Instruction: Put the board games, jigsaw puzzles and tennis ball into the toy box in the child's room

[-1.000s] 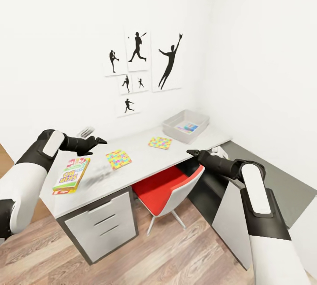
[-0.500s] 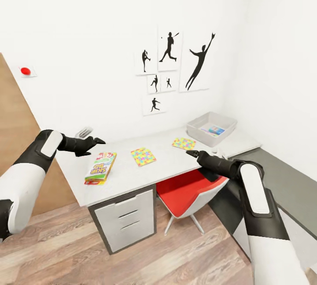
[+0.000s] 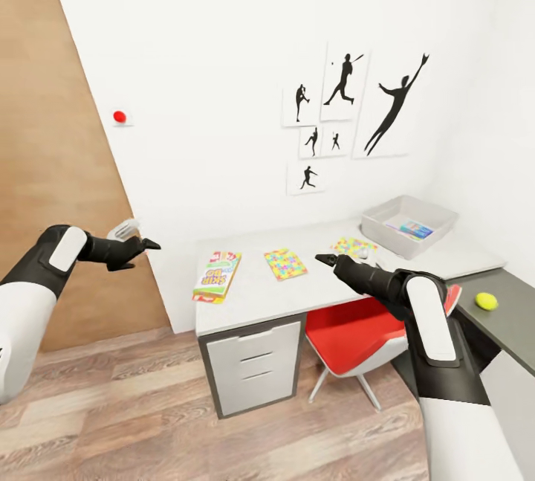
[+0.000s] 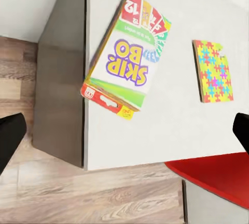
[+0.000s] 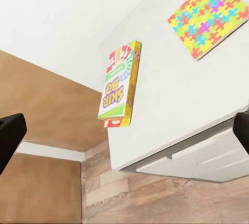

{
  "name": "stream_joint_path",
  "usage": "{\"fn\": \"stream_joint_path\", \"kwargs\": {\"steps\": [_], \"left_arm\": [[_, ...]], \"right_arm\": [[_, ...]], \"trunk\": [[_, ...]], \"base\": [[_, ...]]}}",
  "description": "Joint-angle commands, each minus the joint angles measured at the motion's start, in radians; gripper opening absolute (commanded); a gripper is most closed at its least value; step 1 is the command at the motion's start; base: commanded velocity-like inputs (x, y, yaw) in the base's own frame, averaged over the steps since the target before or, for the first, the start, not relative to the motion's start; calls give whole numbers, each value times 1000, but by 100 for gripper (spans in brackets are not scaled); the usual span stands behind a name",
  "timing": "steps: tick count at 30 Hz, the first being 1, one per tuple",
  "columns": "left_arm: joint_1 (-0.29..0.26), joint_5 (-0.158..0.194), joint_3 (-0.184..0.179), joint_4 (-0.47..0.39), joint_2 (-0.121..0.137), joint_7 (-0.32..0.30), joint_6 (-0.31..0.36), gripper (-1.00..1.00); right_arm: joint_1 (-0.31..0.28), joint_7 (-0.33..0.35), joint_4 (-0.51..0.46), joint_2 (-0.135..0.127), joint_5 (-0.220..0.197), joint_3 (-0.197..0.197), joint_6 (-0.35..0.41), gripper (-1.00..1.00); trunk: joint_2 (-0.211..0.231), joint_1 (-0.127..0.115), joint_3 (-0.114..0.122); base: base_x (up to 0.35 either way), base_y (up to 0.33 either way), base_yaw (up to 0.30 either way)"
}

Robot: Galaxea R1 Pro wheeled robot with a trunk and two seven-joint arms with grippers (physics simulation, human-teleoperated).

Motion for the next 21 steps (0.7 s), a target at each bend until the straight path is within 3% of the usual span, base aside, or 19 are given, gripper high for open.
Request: {"fn": "stream_joint_path", "kwargs": {"steps": [1, 10, 11, 12, 13, 17, 21], "left_arm": [[6, -9, 2, 0, 9, -8, 4, 100], [71, -31, 1, -2, 76, -7, -17, 100], [74, -47, 1, -2, 79, -6, -22, 100], [79, -127, 1, -3, 84, -6, -44, 100], [80, -158, 1, -3, 84, -6, -57, 100], [87, -249, -1, 0, 85, -8, -103, 100], [102, -310, -3, 1, 84, -8, -140, 100]], "right_arm": [[-1, -10, -1, 0, -11, -2, 4, 100], [-1, -22, 10, -5, -9, -2, 5, 100], [-1, -26, 11, -5, -9, -2, 5, 100], [-1, -32, 15, -5, -8, -1, 5, 100], [-1, -33, 20, -5, -8, -2, 5, 100], [-1, -35, 33, -5, -8, -2, 4, 100], [-1, -47, 36, -5, -7, -3, 4, 100]], "trunk": [[-2, 1, -2], [-2, 1, -2], [-2, 1, -2], [-2, 1, -2], [-2, 1, -2], [-2, 1, -2], [-2, 1, -2]], "base": [[0, 7, 291], [5, 2, 241], [78, 36, 62], [175, 122, 16], [172, 120, 10], [93, 65, 5], [23, 37, 4]]}}
